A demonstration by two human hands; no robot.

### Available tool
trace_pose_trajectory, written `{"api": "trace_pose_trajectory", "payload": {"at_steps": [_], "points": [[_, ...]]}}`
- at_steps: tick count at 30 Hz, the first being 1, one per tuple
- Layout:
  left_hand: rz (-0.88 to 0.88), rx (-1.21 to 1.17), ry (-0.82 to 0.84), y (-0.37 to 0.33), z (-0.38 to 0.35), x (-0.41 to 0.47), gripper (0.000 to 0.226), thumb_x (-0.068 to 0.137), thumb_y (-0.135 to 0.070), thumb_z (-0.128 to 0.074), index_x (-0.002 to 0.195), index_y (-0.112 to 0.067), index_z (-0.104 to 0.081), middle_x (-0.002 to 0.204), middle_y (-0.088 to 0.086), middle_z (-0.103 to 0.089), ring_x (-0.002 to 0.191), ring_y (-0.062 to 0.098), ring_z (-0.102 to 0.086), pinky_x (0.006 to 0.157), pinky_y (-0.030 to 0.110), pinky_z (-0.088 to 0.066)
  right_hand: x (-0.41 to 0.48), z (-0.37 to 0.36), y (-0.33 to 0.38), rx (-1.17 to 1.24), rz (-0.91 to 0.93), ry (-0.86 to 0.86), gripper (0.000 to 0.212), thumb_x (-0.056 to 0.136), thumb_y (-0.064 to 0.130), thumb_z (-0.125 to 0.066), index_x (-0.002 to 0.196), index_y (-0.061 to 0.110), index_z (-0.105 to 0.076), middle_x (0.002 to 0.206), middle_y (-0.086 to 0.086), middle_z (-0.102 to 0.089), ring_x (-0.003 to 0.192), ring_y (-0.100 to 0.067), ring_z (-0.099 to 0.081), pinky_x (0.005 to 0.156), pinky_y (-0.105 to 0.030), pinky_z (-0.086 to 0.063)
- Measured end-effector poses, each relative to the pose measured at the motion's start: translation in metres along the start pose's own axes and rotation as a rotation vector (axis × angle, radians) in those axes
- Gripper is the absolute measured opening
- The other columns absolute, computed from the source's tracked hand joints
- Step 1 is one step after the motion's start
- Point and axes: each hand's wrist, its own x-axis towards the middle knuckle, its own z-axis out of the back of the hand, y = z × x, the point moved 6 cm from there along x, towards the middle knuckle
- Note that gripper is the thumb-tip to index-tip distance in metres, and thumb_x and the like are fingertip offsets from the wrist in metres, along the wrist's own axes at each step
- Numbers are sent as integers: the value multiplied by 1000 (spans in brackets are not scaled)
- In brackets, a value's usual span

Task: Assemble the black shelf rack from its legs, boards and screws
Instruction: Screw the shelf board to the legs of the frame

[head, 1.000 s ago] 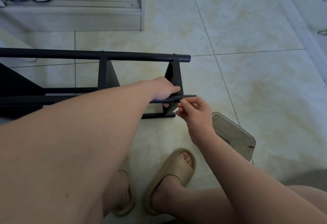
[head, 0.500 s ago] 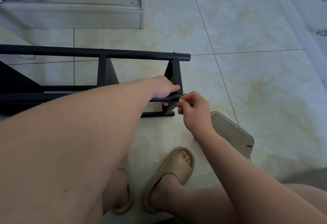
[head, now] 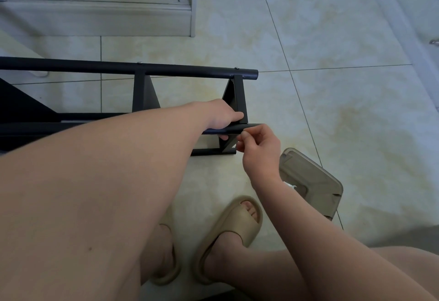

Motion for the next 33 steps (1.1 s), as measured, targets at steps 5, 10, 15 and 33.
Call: {"api": "trace_pose_trajectory", "payload": {"at_steps": [5,10,15,33], "points": [[13,-14,10,0,0,0,42,107,-33,-36,115,0,-62,111,17,-73,96,30,-73,105,46,-45,-2,-7,-8,305,-137,-38,23,99,-2,-56,80,10,-56,64,3,-66,52,-6,-59,66,-25,-58],[16,-47,6,-2,0,-2,44,107,-35,-38,114,-1,-64,110,17,-73,97,30,-73,103,44,-48,-4,-13,-13,484,-184,-67,21,99,-3,-56,82,9,-57,66,1,-66,53,-9,-58,69,-28,-57],[31,-55,0,-1,0,-2,46,106,-38,-39,115,-1,-65,108,16,-74,99,29,-72,104,44,-47,-5,-10,-15,449,-117,-45,19,99,-3,-56,85,8,-59,64,4,-68,56,-9,-60,68,-25,-57],[22,-120,-29,0,0,0,48,105,-39,-43,117,0,-68,108,15,-74,85,28,-73,97,38,-52,-5,-4,-19,395,-93,93,24,99,-4,-56,93,14,-70,81,-3,-69,73,-13,-64,80,-28,-56]]}}
